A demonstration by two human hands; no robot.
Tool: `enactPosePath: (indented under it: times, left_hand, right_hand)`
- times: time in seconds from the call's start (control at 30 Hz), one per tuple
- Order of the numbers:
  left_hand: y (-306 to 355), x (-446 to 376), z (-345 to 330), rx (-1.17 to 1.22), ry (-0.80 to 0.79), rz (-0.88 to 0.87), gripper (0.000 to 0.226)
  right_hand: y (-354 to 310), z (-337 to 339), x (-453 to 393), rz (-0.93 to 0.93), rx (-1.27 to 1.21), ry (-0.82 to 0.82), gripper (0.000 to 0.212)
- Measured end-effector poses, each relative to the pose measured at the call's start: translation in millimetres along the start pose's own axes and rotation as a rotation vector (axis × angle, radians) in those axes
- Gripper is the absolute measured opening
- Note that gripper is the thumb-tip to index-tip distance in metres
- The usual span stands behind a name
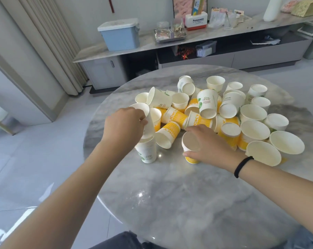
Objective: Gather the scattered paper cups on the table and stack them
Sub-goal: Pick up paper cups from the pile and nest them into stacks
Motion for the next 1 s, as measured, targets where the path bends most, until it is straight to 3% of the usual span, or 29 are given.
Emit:
enactPosePath:
  times: [0.4, 0.5, 0.67, 0.87, 1.0]
  left_hand:
    - [7.2, 8.8, -67.7, 0.045, -0.332, -0.035, 0.027]
    - [9.3, 10.6, -61.0, 0.069, -0.29, -0.044, 0.031]
    - [40.4, 8.8, -38.7, 0.093, -0.027, -0.145, 0.033]
    - [87.9, -22.3, -64.0, -0.356, -0.07, -0.401, 0.034]
    - [96.0, -34.7, -77.1, -0.44, -0.102, -0.435, 0.026]
  right_hand:
    - [8.8, -6.9, -2.7, 0.028, -0.016, -0.036, 0.098]
    - [8.9, -2.4, 4.0, 0.048, -0.003, -0.051, 0.1]
    - [7.5, 18.1, 17.7, 0.1, 0.012, 0.004, 0.088]
    - [8.1, 18.3, 17.1, 0.143, 0.032, 0.022, 0.087]
    - [14.6, 2.9, 3.8, 0.105, -0.075, 0.022, 0.09]
Point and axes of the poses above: each hand's wrist, its own x-axis away from the middle knuckle, its own z-axis out of the back of the hand, y = z × x, the point moved 5 cm from there along -x, towards the middle knuckle, and after that the axes turned 15 degrees about -x, right-handed, at the moved point
